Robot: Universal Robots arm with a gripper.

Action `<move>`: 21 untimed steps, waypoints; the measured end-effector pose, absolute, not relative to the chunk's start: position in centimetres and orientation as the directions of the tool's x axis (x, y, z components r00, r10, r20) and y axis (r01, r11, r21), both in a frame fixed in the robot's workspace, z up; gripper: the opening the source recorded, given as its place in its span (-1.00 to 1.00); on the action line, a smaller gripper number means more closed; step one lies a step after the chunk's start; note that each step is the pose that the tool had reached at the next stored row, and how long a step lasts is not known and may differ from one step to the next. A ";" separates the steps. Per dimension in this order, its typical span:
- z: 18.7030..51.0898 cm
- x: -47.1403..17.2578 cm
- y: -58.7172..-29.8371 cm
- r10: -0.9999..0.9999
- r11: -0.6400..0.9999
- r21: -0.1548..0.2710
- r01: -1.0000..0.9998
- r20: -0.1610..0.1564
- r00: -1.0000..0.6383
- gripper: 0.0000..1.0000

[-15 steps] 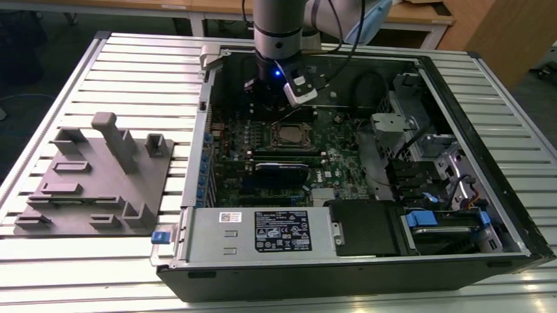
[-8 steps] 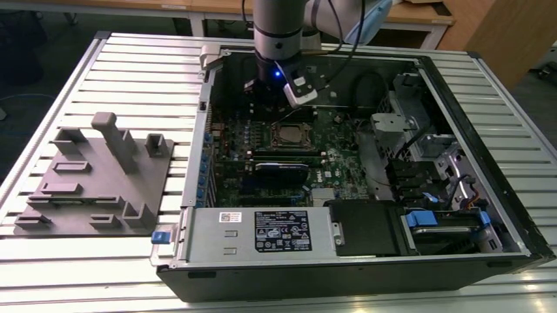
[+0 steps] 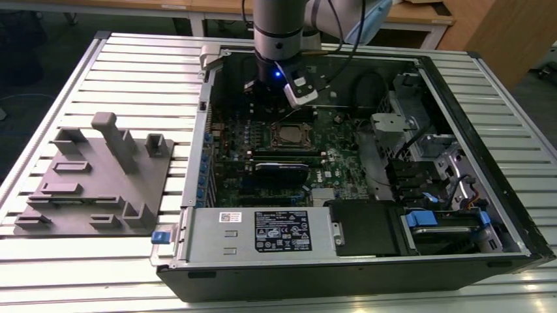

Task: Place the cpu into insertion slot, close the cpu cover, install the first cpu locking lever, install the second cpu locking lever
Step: 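Install the first cpu locking lever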

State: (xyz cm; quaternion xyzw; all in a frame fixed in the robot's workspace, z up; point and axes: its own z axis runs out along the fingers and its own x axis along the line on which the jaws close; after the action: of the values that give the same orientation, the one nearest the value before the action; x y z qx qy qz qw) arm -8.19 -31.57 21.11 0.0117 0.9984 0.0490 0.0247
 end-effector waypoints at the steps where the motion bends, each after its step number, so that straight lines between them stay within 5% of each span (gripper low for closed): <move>1: 21.2 -8.2 -31.6 0.026 0.995 0.098 0.021 -0.048 -0.999 -0.79; 21: 21.6 -6.9 -31.4 0.026 0.995 0.098 0.021 -0.047 -0.999 -0.79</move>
State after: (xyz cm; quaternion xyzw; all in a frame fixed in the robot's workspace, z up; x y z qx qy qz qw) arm -6.87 -31.36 21.55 0.0119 0.9984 0.0490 0.0242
